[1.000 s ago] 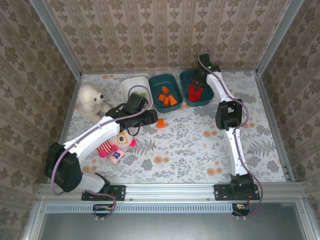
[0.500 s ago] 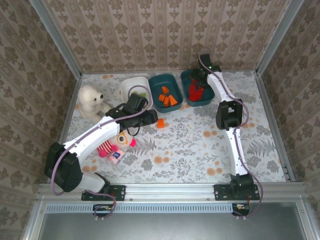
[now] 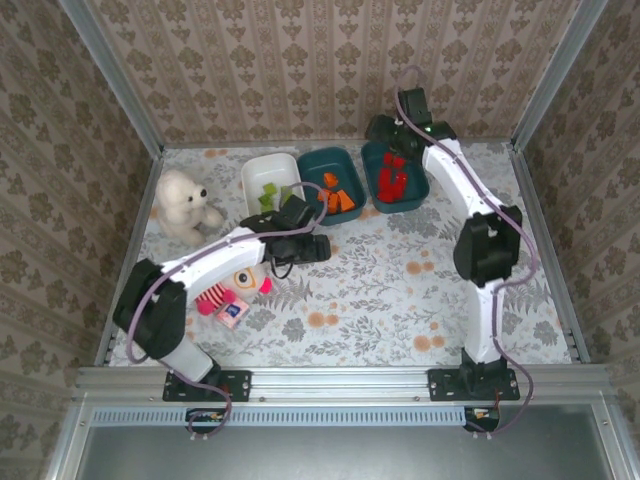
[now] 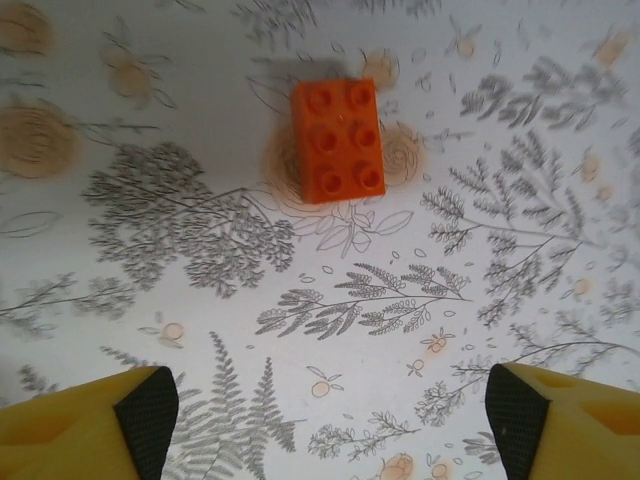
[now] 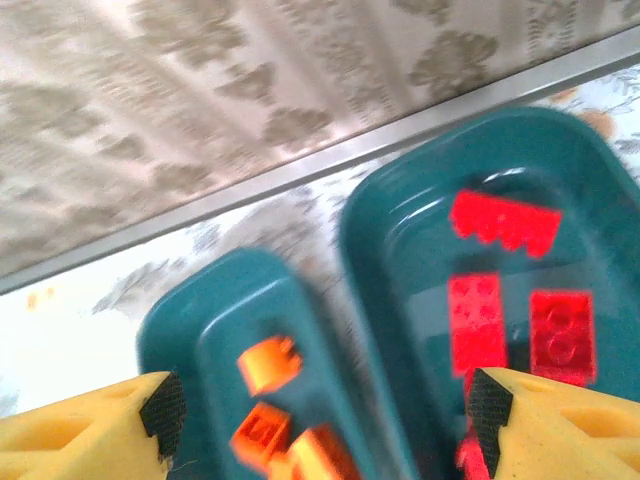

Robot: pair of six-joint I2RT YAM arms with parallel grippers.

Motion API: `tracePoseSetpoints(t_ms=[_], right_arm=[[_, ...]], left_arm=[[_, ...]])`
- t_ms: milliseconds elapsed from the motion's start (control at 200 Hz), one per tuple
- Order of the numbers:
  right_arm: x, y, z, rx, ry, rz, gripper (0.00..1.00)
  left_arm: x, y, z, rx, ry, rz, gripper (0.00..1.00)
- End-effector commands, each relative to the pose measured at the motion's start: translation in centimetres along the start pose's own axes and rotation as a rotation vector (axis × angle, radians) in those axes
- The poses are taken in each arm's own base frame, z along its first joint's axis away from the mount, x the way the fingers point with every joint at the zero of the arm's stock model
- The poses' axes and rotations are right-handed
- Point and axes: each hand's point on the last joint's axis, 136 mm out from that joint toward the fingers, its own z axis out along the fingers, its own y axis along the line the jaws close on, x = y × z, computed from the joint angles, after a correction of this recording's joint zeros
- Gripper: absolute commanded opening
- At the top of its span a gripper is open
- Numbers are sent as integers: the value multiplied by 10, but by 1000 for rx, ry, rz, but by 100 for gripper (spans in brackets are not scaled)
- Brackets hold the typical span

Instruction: Sort the legos into containers by color

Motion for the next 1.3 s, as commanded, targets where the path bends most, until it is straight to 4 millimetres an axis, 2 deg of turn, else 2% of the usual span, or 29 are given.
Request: tracePoseSetpoints(t_ms=[0,165,250,340,420,485,580,680,850,1005,1075,1120,1295], right_arm=[[22,14,-40,-71,-47,-46,78],[96,8,-99,-171,20,-124,78],[129,3,-139,-256,30,-129,78],[169,-7,-170,-321,108,-140,78],[197,-20,-194,-346,181,-170,78],[211,-30,-210,-349,206,-183,78],[211,-37,-232,-358,171,-190,79],[214,-41,-245,-356,178,-196,80],[216,-41,-251,-357,191,-199,80],[216,-42,-253,-357,191,-196,80],[215,-42,-255,-357,185,-196,80],[214,-41,-255,-359,183,-197,80],[213,-42,-252,-353,180,-200,80]], left_arm=[[-3,-8,9,-45,13,28,87],[-6,-10,36,-130,38,49,85],[-13,-5,45,-202,42,60,82],[-19,3,57,-276,40,78,78],[-24,5,66,-312,36,97,75],[-27,8,74,-344,31,110,73],[-31,12,83,-371,29,112,69],[-34,8,95,-350,32,119,63],[-37,9,107,-366,44,141,44],[-39,9,106,-368,38,148,24],[-43,3,95,-352,18,151,20],[-48,-5,81,-331,-9,153,19],[-76,-44,9,-179,-131,125,16]])
